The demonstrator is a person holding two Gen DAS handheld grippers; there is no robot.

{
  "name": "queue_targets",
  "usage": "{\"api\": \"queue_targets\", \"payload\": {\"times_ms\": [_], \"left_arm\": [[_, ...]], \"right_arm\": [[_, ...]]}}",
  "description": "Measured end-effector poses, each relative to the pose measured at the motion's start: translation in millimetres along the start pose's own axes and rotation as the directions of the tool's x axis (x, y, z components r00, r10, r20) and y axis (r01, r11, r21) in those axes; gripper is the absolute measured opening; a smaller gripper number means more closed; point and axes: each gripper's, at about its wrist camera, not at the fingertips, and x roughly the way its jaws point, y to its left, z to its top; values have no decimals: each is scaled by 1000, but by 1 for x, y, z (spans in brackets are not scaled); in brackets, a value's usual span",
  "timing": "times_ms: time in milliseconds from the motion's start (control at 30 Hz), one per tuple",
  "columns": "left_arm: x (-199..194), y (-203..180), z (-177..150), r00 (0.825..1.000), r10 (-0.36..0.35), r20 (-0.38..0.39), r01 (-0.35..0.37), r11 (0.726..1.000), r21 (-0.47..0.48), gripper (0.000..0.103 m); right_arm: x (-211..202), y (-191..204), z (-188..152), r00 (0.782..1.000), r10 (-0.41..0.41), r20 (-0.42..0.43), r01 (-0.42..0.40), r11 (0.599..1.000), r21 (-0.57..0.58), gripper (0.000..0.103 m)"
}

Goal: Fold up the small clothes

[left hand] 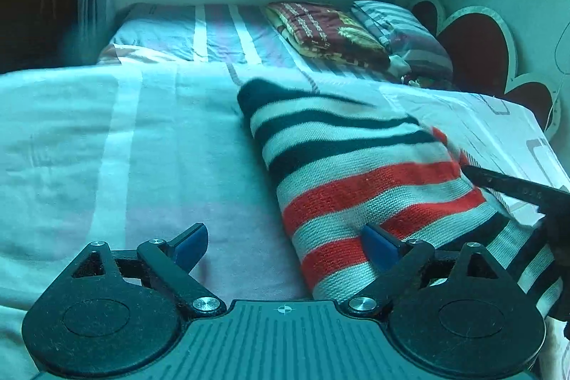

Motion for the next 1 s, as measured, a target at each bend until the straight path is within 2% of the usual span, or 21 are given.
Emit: {"api": "queue_targets", "payload": {"times_ms": [67, 133, 200, 233, 333, 467, 533, 633, 733, 833, 900, 1000], "left_arm": [[-15, -9, 3, 999, -20, 43, 19, 999, 31, 93], [-21, -17, 4, 998, -40, 48, 38, 998, 45, 93], [-19, -25, 2, 998, -46, 32, 44, 997, 63, 93], [-15, -27, -1, 999, -36, 18, 35, 997, 74, 93], [-9, -24, -11, 999, -36, -1, 36, 998, 49, 93], [-12, -14, -18, 999, -55, 2, 55, 999, 0, 93], [-23, -13, -18, 999, -49, 24, 48, 999, 6, 93], [-36, -12, -26, 997, -71, 30, 71, 997, 2, 93], [-42, -7, -37, 995, -100, 31, 101, 994, -34, 93], [-43, -4, -46, 994, -101, 32, 103, 992, -69, 93], [-44, -3, -50, 994, -107, 32, 109, 991, -84, 93], [-47, -5, -57, 994, -103, 23, 104, 992, -74, 93]], "right_arm": [[-26, 3, 5, 998, 19, 56, -19, 1000, 5, 28], [-43, 11, 5, 996, 70, 52, -68, 997, -29, 26], [-51, 24, -1, 997, 75, 32, -72, 993, -91, 25], [-52, 29, -6, 997, 77, 8, -75, 991, -114, 21], [-40, 37, -28, 996, -25, -80, 8, 979, -206, 19], [-45, 16, -34, 998, 21, -58, -24, 998, -52, 21], [-62, 14, -30, 998, 56, -8, -56, 998, -1, 18], [-90, 19, -32, 994, 95, 49, -93, 995, -29, 17], [-98, 25, -40, 990, 137, 29, -134, 988, -70, 17], [-88, 32, -53, 996, 79, -33, -83, 986, -141, 15], [-84, 32, -59, 998, 50, -41, -56, 987, -152, 14], [-78, 28, -67, 996, 39, -77, -49, 991, -126, 20]]}}
